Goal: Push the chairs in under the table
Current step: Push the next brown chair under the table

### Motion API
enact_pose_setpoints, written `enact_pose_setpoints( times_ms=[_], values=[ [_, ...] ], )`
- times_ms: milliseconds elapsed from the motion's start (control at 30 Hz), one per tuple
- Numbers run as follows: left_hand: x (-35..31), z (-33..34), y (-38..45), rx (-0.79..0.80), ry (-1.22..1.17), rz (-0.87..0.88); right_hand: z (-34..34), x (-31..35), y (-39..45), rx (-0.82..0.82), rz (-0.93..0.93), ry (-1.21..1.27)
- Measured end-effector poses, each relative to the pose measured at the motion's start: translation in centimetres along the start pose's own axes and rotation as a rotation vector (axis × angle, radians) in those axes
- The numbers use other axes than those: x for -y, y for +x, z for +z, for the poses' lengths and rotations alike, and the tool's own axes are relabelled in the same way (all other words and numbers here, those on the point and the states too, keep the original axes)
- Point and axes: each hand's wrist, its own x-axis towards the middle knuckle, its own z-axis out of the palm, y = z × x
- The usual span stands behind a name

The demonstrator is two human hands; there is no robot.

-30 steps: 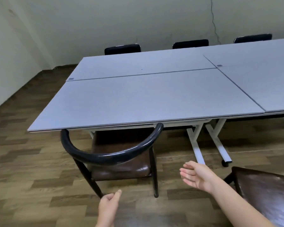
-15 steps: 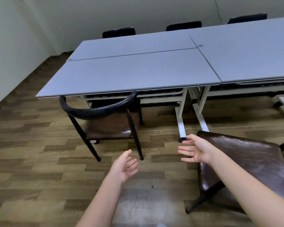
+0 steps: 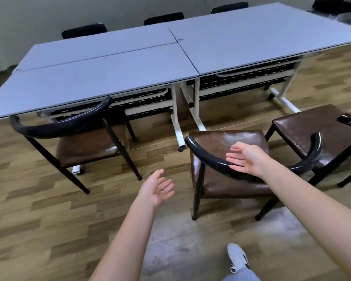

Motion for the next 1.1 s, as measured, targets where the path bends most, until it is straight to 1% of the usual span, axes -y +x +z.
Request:
enact_pose_setpoints(
  times_ms=[100,167,267,300,367,433,567,633,667,767,833,933,1000,1100],
  values=[
    [1.2,3.4,0.5,-0.018,0.032,0.012,-6.3,1.5,1.8,-0.144,-0.060,-0.034],
    [2.0,6.8,1.8,-0.038,0.067,0.011,-11.5,2.5,3.9,-0.274,-0.121,-0.091],
    [2.3,10.6,3.8,-0.111,0.113,0.046,-17.7,3.5,7.7,-0.469,-0.233,-0.271],
    [2.6,12.4,4.7,-0.148,0.129,0.060,-20.0,4.0,9.2,-0.533,-0.238,-0.378],
    [3.3,15.6,6.4,-0.234,0.188,0.076,-24.2,4.7,11.6,-0.642,-0.139,-0.542],
    [3.8,17.2,7.1,-0.277,0.234,0.071,-26.2,4.6,13.2,-0.654,-0.056,-0.588],
    [4.3,19.7,9.3,-0.429,0.308,0.075,-28.3,4.4,17.2,-0.484,-0.049,-0.457],
    [3.9,19.7,10.3,-0.482,0.344,0.067,-28.8,3.8,19.0,-0.462,0.007,-0.340],
    [3.7,19.7,11.0,-0.514,0.366,0.057,-29.2,3.6,19.9,-0.461,0.038,-0.242],
    [2.8,19.4,12.9,-0.605,0.477,0.074,-29.9,4.1,21.0,-0.386,0.111,0.046],
    [1.9,19.0,14.6,-0.663,0.565,0.114,-30.1,4.4,21.5,-0.344,0.149,0.122],
    [0.2,19.4,16.7,-0.659,0.528,0.183,-29.9,4.7,22.2,-0.393,0.153,0.143],
    [-0.9,19.2,18.1,-0.639,0.443,0.178,-29.6,4.9,22.5,-0.433,0.171,0.139],
    [-1.1,18.7,18.8,-0.611,0.440,0.169,-29.4,5.7,22.5,-0.486,0.157,0.100]
  ],
)
